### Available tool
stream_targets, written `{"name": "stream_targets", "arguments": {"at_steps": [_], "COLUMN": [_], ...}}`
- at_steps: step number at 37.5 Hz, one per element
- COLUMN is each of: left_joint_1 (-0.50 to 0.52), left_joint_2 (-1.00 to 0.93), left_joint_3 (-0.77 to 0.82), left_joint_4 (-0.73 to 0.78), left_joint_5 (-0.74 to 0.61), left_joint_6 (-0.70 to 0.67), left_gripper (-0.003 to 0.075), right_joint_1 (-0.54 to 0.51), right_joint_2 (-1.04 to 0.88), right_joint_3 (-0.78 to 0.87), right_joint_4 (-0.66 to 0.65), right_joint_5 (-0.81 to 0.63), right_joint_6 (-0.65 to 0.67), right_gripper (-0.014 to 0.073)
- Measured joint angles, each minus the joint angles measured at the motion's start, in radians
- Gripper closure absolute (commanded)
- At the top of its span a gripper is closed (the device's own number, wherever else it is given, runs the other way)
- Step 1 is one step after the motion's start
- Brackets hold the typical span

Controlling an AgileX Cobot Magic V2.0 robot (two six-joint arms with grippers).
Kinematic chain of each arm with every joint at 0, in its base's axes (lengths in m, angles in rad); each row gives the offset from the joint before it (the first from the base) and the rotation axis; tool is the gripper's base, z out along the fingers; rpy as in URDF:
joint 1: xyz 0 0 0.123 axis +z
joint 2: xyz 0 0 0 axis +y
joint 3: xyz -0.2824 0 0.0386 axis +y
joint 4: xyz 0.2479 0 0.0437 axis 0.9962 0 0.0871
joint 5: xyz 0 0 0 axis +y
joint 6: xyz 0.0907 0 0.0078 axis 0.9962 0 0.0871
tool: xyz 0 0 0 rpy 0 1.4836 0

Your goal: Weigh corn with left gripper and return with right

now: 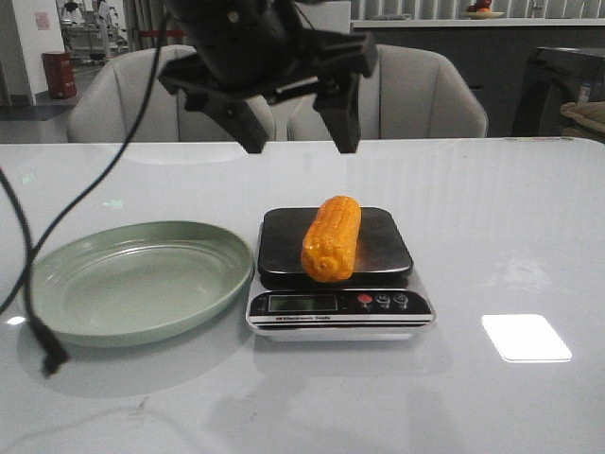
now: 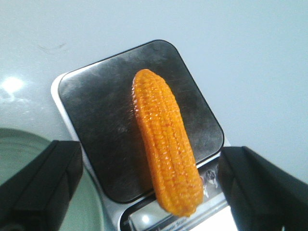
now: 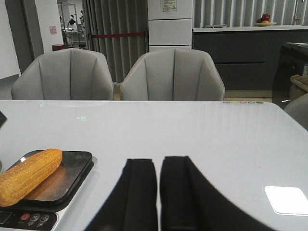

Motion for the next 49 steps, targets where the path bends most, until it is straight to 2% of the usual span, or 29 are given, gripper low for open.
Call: {"name": "stream_targets", "arguments": {"at_steps": [19, 35, 40, 46, 49], "left_joint_1": [0.000, 0.000, 0.000, 0.000, 0.000], "left_joint_2": [-0.672, -1.243, -1.426, -1.621, -1.702], "left_joint_3": [0.442, 0.748, 0.813, 0.861, 0.879], "left_joint_4": [0.102, 0.170, 0.173, 0.177, 0.179], "left_joint_5": [0.022, 0.151, 0.173, 0.203, 0.220], "left_joint_6": [0.000, 0.008, 0.050, 0.089, 0.093], "left_gripper": [0.0104, 0.0124, 0.0202, 0.0358, 0.0461], "right_joint_1": [0.000, 0.000, 0.000, 0.000, 0.000], "right_joint_2": [0.000, 0.000, 0.000, 0.000, 0.000], "right_joint_3": [0.000, 0.000, 0.000, 0.000, 0.000], "right_joint_4": [0.000, 0.000, 0.000, 0.000, 0.000], "right_joint_5": [0.000, 0.000, 0.000, 0.000, 0.000], "right_joint_6": [0.000, 0.000, 0.000, 0.000, 0.000], "right_gripper": [0.0400, 0.0400, 0.0400, 0.0400, 0.0400]}}
